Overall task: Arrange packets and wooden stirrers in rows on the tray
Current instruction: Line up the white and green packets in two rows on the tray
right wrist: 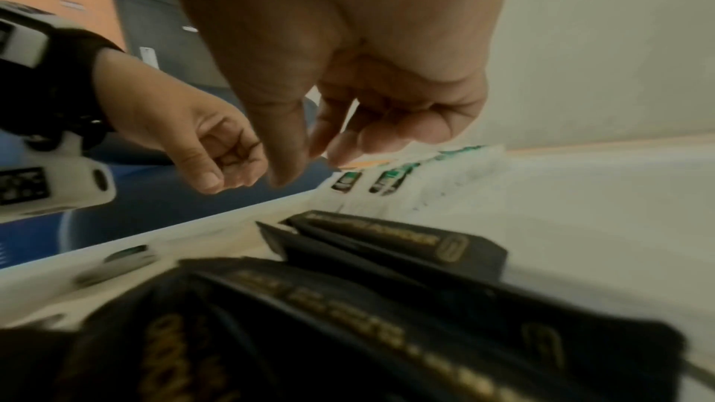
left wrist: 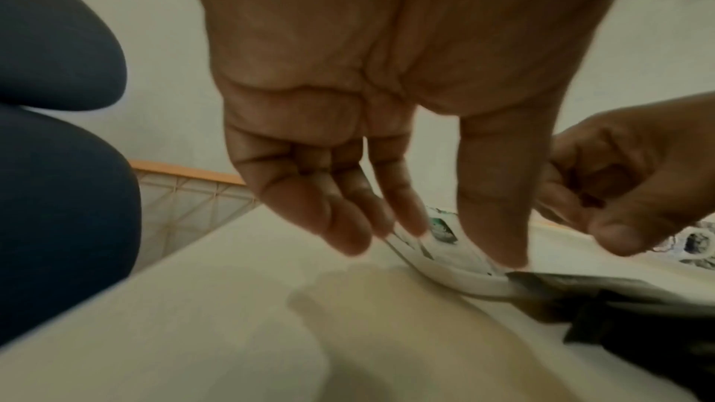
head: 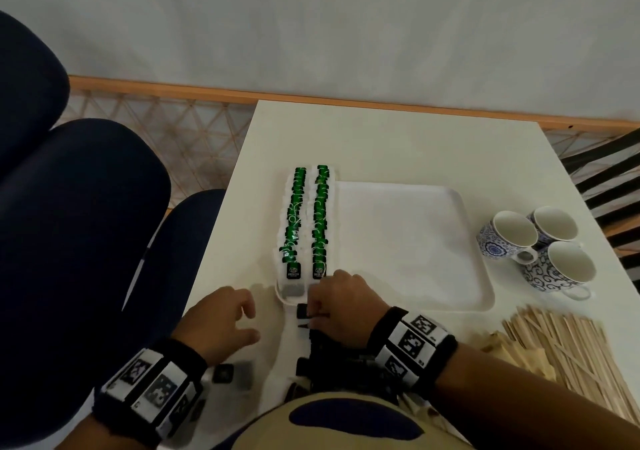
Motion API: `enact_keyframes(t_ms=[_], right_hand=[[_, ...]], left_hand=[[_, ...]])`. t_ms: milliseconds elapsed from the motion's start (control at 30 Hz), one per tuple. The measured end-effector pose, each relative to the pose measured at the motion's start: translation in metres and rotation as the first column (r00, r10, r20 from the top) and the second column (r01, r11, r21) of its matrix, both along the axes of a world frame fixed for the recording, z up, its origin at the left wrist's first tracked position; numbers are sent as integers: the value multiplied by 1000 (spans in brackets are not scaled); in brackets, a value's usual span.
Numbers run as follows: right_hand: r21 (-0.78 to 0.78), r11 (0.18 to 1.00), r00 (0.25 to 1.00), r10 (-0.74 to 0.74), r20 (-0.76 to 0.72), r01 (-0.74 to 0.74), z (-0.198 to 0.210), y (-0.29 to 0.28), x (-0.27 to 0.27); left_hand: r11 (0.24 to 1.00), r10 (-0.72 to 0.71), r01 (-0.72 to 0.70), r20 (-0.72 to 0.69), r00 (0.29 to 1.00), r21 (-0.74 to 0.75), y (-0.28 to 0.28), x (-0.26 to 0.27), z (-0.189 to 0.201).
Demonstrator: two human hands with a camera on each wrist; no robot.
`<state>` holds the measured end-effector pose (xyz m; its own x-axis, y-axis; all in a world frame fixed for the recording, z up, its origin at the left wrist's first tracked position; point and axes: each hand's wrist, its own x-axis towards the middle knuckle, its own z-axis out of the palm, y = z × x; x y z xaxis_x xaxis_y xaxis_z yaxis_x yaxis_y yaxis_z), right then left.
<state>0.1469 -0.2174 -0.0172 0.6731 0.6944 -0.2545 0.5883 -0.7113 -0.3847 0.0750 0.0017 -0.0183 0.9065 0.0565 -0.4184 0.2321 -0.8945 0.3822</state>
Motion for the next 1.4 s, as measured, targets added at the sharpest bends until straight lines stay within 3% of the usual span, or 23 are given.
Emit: enact_keyframes(t_ms=[133, 233, 333, 500, 667, 867, 1000, 1067, 1167, 1300, 1400], right_hand=[[-82, 940, 944, 327, -49, -330, -2, 13, -25], [-171, 854, 870, 488, -63, -491, -11, 24, -40], [-244, 802, 832, 552, -46, -546, -20, 33, -51], [-281, 798, 837, 547, -34, -533, -21, 37, -55], [-307, 751, 796, 604, -37, -584, -22, 45, -70], [-340, 772, 799, 595, 88, -537, -22, 58, -77], [-295, 801, 819, 567, 92, -522, -20, 64, -75], [-179, 861, 870, 491, 46, -476, -16, 66, -72], [68, 962, 955, 270, -127, -263, -7, 65, -62], [218, 974, 930, 23, -366, 61, 8, 54, -40], [245, 959, 903, -22, -430, 140, 12, 41, -27]], left_hand=[[992, -106, 112, -109, 988, 52, 12, -36, -3], [998, -36, 40, -103, 994, 38, 12, -57, -13], [996, 55, -51, -60, 997, 73, 12, -69, -24], [982, 110, -98, -69, 992, 160, 11, -72, -32], [981, 143, -131, -78, 987, 145, 13, -71, -36], [984, 160, -157, -34, 987, 84, 18, -75, -37], [969, 224, -219, 34, 974, -112, 23, -78, -31], [947, 251, -223, 101, 963, -233, 24, -80, -27], [913, 316, -243, 190, 929, -328, 26, -78, -18], [864, 386, -265, 226, 895, -428, 27, -69, -13], [821, 375, -219, 210, 903, -527, 19, -61, -5]])
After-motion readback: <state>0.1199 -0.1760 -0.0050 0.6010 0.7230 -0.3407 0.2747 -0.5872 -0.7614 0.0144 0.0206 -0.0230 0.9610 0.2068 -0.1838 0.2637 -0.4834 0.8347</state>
